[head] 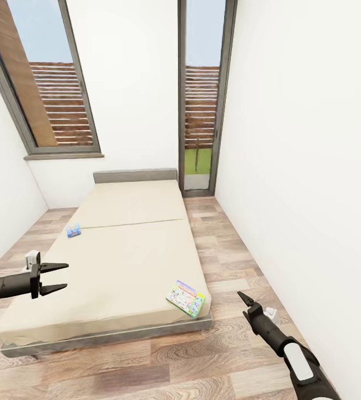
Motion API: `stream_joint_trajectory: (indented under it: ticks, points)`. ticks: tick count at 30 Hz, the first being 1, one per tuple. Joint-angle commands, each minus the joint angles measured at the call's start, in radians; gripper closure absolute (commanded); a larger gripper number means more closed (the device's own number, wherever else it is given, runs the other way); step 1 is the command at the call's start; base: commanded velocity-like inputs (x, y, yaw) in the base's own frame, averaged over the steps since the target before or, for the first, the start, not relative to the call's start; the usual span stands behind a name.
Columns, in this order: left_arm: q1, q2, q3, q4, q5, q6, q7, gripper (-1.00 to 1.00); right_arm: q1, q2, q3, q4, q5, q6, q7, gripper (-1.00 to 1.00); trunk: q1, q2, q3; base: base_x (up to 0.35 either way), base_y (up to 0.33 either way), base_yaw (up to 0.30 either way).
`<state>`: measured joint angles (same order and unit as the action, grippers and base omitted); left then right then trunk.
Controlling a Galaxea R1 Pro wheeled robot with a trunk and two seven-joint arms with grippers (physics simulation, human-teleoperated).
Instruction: Put all the toys in the child's room - the three board games (two on the bed and one on the table), the two jigsaw puzzles on the table, and the tennis ball on the table - inside the toy box on the table in the child's room.
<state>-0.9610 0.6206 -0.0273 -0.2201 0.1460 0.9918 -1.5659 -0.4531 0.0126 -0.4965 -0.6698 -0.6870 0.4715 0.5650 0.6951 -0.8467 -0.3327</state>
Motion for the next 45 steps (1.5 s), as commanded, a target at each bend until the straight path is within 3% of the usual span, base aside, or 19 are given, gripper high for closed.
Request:
stream_joint_trajectory:
  ticks: [1, 22, 33, 39, 45]
  points:
    - [-0.001, -0.001, -0.003, 0.0, 0.001, 0.01, -0.005, -1.0, -0.001, 0.001, -0.005, -0.001, -0.005, 0.008, 0.001, -1.0, 0.004, -0.008, -0.005, 0.0, 0.0, 0.0]
    - [-0.001, -0.074, -0.005, -0.002, 0.001, -0.001, -0.005, -1.0, -0.001, 0.007, -0.007, 0.062, -0.003, -0.027, -0.009, -1.0, 0.085, -0.155, -0.07, 0.0, 0.0, 0.0]
    - [-0.001, -0.078, -0.007, -0.002, 0.001, -0.001, -0.005, -1.0, -0.001, 0.012, -0.005, 0.074, -0.006, -0.127, -0.002, -1.0, 0.127, -0.232, -0.105, 0.0, 0.0, 0.0]
    - [-0.001, -0.075, -0.009, -0.002, 0.001, -0.001, -0.005, -1.0, -0.001, 0.011, -0.006, 0.075, -0.052, -0.134, 0.002, -1.0, 0.15, -0.274, -0.124, 0.0, 0.0, 0.0]
    - [-0.001, -0.073, -0.009, -0.002, 0.001, -0.001, -0.005, -1.0, -0.001, 0.012, -0.003, 0.073, -0.07, -0.137, 0.006, -1.0, 0.173, -0.316, -0.142, 0.0, 0.0, 0.0]
